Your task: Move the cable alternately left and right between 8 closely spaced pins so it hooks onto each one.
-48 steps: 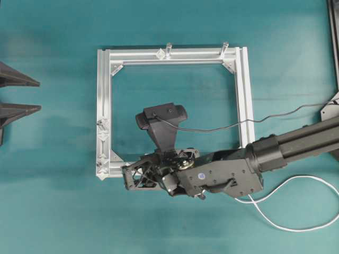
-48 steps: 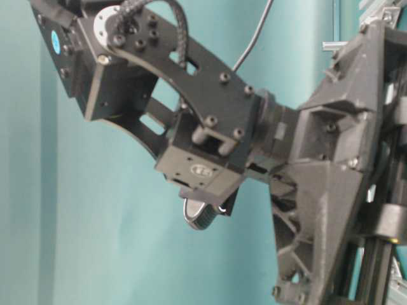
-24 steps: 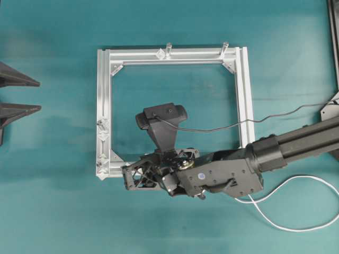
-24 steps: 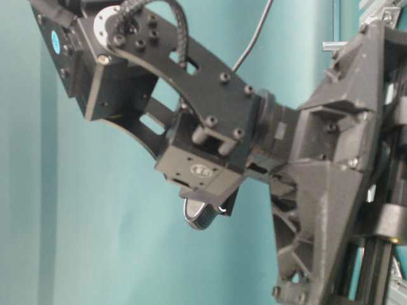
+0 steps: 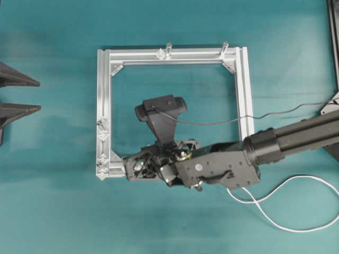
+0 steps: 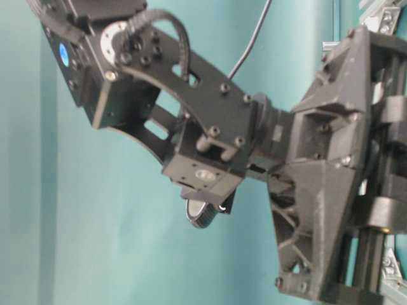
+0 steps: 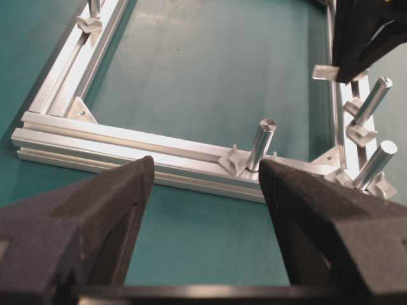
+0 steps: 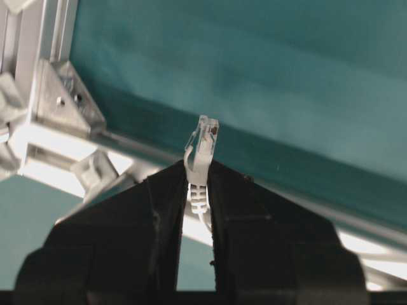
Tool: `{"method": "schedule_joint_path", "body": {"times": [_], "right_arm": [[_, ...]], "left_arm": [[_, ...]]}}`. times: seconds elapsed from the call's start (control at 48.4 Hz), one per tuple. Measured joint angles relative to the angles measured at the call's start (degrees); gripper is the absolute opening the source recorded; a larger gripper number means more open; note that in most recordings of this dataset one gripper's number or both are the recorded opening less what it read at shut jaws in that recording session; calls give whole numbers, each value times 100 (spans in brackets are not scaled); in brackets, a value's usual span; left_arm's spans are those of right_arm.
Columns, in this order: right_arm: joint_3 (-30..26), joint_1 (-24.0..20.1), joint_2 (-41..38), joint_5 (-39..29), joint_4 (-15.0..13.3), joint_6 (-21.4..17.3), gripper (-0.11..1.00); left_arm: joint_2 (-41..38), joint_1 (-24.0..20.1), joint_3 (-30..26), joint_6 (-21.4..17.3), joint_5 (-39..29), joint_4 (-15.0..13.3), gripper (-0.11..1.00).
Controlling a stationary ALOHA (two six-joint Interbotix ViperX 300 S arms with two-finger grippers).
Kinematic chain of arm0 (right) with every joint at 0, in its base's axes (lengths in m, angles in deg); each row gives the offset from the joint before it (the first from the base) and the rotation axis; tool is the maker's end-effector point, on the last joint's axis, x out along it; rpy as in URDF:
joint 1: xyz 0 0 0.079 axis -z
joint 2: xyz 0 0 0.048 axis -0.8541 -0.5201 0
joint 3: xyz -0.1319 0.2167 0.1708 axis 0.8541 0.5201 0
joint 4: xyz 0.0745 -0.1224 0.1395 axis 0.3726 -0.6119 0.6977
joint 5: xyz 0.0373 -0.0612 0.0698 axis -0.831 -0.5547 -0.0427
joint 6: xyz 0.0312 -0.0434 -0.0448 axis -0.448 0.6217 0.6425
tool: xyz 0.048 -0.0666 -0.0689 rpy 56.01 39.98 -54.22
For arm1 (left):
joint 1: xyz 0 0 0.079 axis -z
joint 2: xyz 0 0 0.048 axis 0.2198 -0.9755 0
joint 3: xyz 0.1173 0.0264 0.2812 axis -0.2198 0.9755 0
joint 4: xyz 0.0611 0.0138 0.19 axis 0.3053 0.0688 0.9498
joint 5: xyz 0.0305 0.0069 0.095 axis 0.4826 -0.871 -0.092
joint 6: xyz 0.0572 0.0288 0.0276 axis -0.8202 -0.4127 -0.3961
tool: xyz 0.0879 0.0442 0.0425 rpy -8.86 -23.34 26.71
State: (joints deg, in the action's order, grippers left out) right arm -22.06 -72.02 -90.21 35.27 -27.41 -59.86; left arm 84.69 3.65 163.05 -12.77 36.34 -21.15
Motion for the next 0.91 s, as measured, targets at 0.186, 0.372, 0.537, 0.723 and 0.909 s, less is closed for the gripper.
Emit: {"method": "schedule_joint_path", "body": {"times": [0.186,0.372,0.537,0.723,0.909], "right_arm": [[0,237,0,9,0,211,13],[-9,519,0,9,-9,571,13],[-62,668,0,9,0,791,13],[-141,712,0,53,0,835,13],[-193,729,0,220,0,835,13]], "left_arm": [[0,0,9,-9,0,0,71],[0,0,9,-9,0,0,71],[0,0,0,-9,0,0,71],[0,0,0,-9,0,-9,71],[9,0,0,0,0,0,71]]}}
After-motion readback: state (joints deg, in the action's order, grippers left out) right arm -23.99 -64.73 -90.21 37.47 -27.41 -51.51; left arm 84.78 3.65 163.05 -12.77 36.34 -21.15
